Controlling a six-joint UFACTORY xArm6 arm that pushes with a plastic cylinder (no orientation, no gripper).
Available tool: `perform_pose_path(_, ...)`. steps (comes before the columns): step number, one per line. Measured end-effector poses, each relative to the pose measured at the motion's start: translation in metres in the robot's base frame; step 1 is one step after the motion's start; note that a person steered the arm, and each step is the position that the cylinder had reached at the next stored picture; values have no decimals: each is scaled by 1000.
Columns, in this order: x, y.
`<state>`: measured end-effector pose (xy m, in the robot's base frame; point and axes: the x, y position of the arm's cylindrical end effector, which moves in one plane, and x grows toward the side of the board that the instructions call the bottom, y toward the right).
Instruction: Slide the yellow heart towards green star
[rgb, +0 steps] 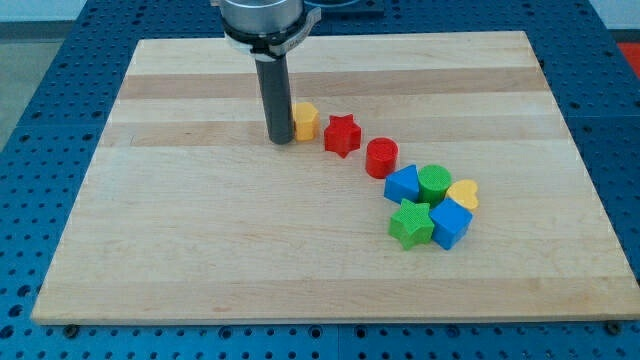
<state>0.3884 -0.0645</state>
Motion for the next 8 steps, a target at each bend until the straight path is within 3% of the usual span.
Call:
perform_pose_path(2,-26,9)
perform_pose_path(5,82,-1)
perform_pose_path(8,67,12)
